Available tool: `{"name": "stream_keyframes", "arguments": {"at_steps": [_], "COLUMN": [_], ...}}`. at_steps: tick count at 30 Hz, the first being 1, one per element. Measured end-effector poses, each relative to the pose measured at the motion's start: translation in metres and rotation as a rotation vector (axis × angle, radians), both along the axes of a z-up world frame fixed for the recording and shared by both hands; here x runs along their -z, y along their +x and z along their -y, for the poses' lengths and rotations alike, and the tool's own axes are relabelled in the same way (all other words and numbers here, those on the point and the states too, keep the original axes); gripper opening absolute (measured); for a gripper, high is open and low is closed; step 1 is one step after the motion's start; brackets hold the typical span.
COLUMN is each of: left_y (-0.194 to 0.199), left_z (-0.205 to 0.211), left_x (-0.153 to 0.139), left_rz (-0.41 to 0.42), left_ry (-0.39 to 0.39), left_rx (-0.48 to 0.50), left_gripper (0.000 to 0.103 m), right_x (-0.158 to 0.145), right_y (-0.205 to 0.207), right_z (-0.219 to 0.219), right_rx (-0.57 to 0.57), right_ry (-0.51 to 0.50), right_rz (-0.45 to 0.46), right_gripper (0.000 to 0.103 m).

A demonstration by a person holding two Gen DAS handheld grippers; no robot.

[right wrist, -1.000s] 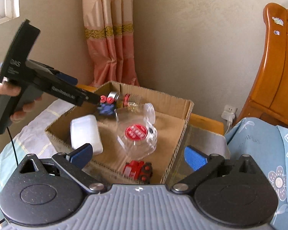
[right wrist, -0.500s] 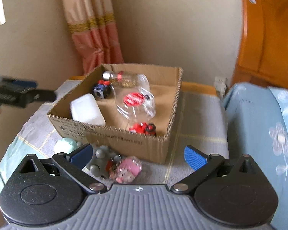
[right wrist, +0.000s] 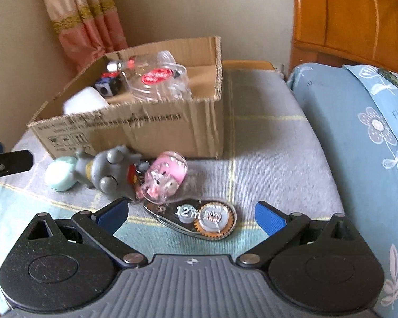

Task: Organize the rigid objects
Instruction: 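Move the right tool to the correction-tape dispenser while the left tool approaches the mint-green case, then close the right tool on the tape dispenser while the left tool closes on the mint-green case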

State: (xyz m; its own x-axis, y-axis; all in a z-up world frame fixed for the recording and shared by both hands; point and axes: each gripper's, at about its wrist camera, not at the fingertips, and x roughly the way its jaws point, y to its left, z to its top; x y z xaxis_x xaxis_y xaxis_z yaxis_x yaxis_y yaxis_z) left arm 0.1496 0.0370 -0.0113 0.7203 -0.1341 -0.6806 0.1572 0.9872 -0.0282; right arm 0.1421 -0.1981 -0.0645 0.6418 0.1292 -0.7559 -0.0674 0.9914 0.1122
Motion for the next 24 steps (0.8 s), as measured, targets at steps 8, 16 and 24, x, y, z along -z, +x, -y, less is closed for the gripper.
{"name": "stream_keyframes", "arguments": {"at_steps": [8,16,24], "left_y": [-0.001,0.007,0.017], "left_z": [0.001,0.009,0.013], "left_x": [0.020,0.037,0.060], "left_rz": [-0.040,-0.073,-0.126], "left_ry": [-0.032,-0.003,0.030], "left_rx": [-0.015,-0.027,-0.053], "left_gripper": [0.100,0.100,0.100], "right_x": [0.021,0.024,0.027], "right_y": [0.004,0.005,0.000], "right_z": [-0.014,-0.005,0.003], "right_rx": [0.052,0.057,0.060], "right_ry": [-0.041,-0.089,-0.125], "right_rz": [0.013,0.025,0.033], "right_gripper": [0.103,0.103,0.103]}}
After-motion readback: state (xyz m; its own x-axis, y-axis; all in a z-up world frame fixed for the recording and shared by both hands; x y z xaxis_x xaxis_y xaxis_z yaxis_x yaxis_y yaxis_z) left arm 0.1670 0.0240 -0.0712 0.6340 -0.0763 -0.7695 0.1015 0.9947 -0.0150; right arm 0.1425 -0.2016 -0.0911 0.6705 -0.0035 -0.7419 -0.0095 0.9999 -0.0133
